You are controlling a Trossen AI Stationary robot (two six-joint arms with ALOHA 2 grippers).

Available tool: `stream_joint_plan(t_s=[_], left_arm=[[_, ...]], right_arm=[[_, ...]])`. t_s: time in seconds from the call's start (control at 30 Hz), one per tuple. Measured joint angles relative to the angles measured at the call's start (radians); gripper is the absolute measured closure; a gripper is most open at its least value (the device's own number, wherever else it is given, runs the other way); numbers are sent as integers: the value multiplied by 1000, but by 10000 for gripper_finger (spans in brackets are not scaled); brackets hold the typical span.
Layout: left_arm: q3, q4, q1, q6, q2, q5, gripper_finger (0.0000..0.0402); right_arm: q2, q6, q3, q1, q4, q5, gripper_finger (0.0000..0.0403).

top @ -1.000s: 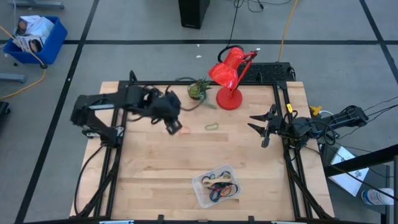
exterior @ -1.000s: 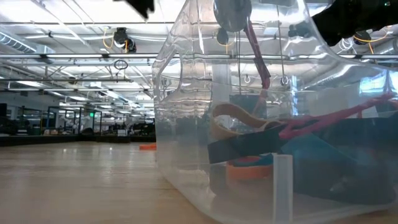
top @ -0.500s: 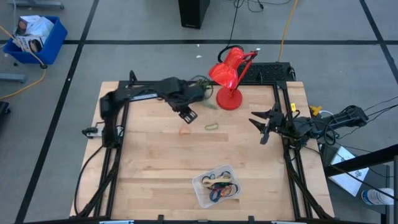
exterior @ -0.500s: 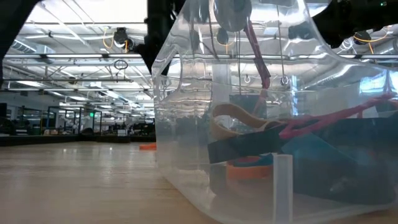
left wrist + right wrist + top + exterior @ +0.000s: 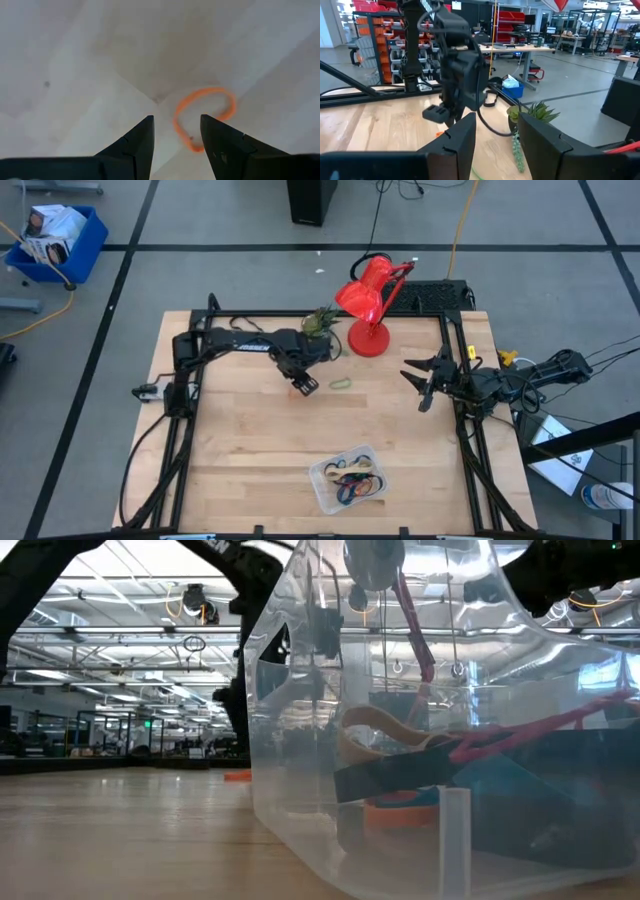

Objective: Pick and place rubber bands into bin
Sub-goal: Put the orange rubber band into the transparent container

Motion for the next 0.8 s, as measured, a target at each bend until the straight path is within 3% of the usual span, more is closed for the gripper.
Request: stream_joint_plan(t_s=[0.43, 0.8], left_arm=[[-179, 176, 2, -55, -8, 15, 239], [-187, 210, -1, -49, -6, 24, 361]], right_arm=[[0, 0, 0, 0, 3, 0, 259], [0, 0, 0, 0, 3, 0, 259]])
